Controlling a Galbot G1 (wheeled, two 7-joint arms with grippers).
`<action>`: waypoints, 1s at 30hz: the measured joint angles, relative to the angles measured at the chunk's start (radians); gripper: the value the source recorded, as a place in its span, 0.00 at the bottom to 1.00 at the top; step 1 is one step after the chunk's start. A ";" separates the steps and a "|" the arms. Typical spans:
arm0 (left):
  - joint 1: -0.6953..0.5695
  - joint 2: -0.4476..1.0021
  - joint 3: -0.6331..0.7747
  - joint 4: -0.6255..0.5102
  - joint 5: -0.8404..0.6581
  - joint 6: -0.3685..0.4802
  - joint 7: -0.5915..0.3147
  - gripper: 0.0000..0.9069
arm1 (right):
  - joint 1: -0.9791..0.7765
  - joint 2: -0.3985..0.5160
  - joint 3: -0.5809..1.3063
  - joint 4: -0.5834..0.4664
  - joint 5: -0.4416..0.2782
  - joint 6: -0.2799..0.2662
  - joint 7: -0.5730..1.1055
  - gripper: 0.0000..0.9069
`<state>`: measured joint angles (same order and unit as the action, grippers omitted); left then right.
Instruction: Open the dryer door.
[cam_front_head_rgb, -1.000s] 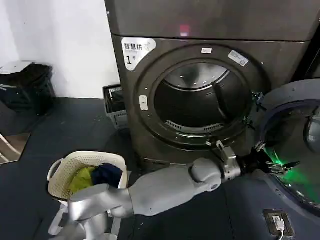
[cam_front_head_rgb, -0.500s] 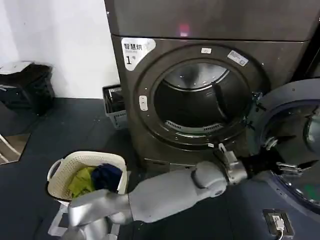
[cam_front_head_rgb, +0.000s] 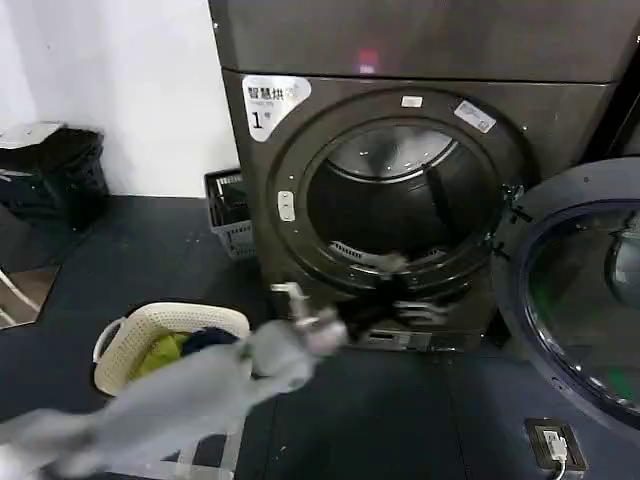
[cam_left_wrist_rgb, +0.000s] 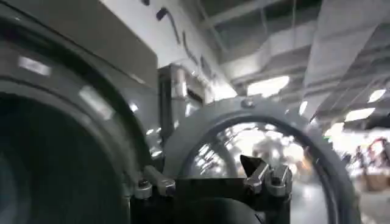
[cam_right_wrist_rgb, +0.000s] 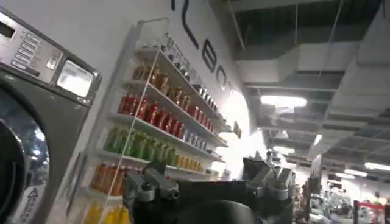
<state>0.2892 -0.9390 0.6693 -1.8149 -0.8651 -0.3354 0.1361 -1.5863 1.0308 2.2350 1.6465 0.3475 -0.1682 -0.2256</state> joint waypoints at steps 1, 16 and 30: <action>0.005 0.043 -0.009 -0.023 0.003 0.011 0.001 1.00 | 0.005 0.000 0.000 0.005 -0.011 0.003 -0.001 1.00; 0.098 0.692 -0.156 -0.152 0.128 0.250 0.243 1.00 | 0.052 -0.011 -0.012 0.025 -0.061 0.011 -0.009 1.00; 0.157 0.872 -0.191 0.102 0.503 0.240 0.411 1.00 | 0.084 -0.030 -0.039 0.009 -0.074 0.026 -0.015 1.00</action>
<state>0.4466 -0.0674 0.4781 -1.7133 -0.3625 -0.0958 0.5468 -1.5027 1.0009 2.1956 1.6555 0.2732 -0.1424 -0.2404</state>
